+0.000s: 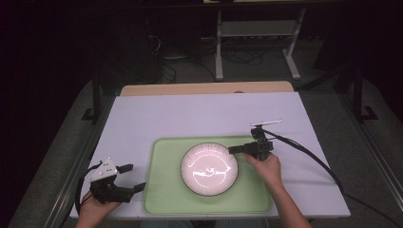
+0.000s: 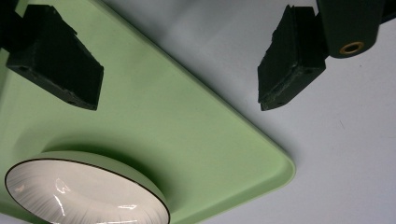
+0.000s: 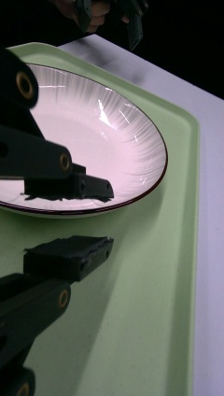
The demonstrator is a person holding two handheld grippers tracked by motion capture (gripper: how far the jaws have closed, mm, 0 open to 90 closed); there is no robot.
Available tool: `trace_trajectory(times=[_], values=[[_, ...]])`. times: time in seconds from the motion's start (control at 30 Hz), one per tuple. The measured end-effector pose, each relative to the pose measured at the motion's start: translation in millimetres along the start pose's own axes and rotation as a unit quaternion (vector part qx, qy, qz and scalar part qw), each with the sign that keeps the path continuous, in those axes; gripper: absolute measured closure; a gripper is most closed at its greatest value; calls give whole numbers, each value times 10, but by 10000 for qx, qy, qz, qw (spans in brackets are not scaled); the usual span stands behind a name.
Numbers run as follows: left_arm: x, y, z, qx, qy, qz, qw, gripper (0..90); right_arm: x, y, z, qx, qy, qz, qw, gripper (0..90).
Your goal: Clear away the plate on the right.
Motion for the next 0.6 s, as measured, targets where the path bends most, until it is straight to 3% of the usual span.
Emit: trace_trajectory(times=[0.37, 0.6], values=[[-19, 4, -8, 16, -50, -11, 10000, 144, 247, -43, -54, 647, 311, -253, 9971, 545], [-33, 11, -10, 25, -64, -18, 10000, 144, 419, -77, -110, 1143, 452, -532, 9910, 433]])
Point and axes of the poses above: each handheld gripper's, and its own axes: x roughly backward along the jaws, z roughly out of its top, y roughly to its right, the point moved 1 cm from there along -x, roughly forward along the jaws, and after that the axes turned 15 degrees about z, right-handed, at the moved point
